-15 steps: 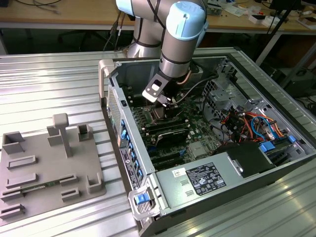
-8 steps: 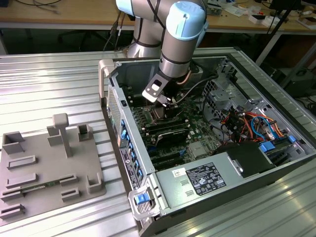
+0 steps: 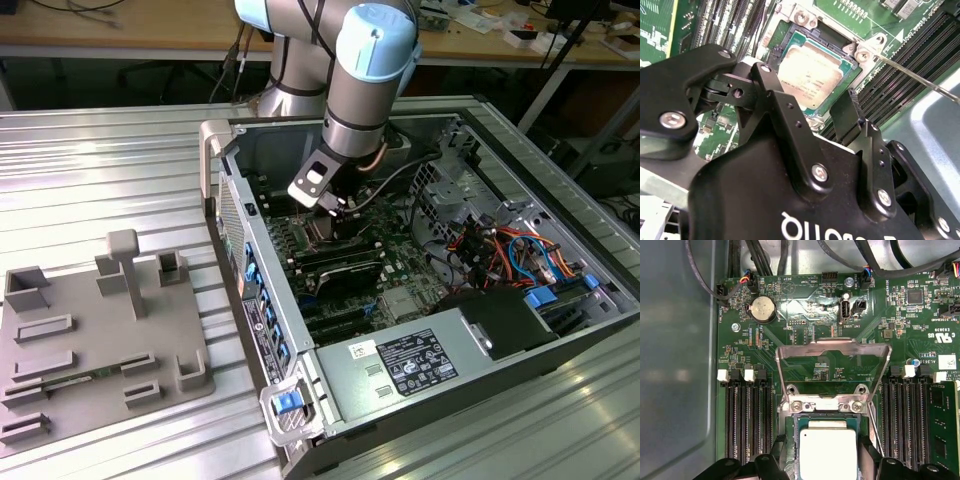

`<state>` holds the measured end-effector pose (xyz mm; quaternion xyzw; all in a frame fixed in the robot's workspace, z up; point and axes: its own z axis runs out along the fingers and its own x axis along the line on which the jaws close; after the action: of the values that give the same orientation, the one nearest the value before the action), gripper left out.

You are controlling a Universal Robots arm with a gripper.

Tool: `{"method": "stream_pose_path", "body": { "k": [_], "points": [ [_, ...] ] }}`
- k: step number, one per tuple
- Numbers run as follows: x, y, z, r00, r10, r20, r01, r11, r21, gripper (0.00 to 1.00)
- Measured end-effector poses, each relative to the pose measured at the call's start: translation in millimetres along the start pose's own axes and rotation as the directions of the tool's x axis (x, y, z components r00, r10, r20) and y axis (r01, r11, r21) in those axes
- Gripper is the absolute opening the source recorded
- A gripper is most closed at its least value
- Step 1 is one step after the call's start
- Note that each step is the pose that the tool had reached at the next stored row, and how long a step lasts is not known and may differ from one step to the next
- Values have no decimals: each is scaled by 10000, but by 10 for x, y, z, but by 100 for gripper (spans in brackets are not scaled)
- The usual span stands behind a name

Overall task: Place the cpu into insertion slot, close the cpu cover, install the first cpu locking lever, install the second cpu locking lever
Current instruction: 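Place the cpu into insertion slot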

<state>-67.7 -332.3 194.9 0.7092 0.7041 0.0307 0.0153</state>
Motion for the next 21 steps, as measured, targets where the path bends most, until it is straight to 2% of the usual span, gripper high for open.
{"method": "stream_pose_path", "body": {
  "k": [7, 19, 21],
  "points": [
    [0, 0, -26, 10000, 1, 3, -1, 10000, 2, 65],
    [0, -4, 42, 10000, 0, 15, 0, 10000, 1, 65],
    [0, -4, 49, 10000, 0, 17, 0, 10000, -5, 71]
  ]
}}
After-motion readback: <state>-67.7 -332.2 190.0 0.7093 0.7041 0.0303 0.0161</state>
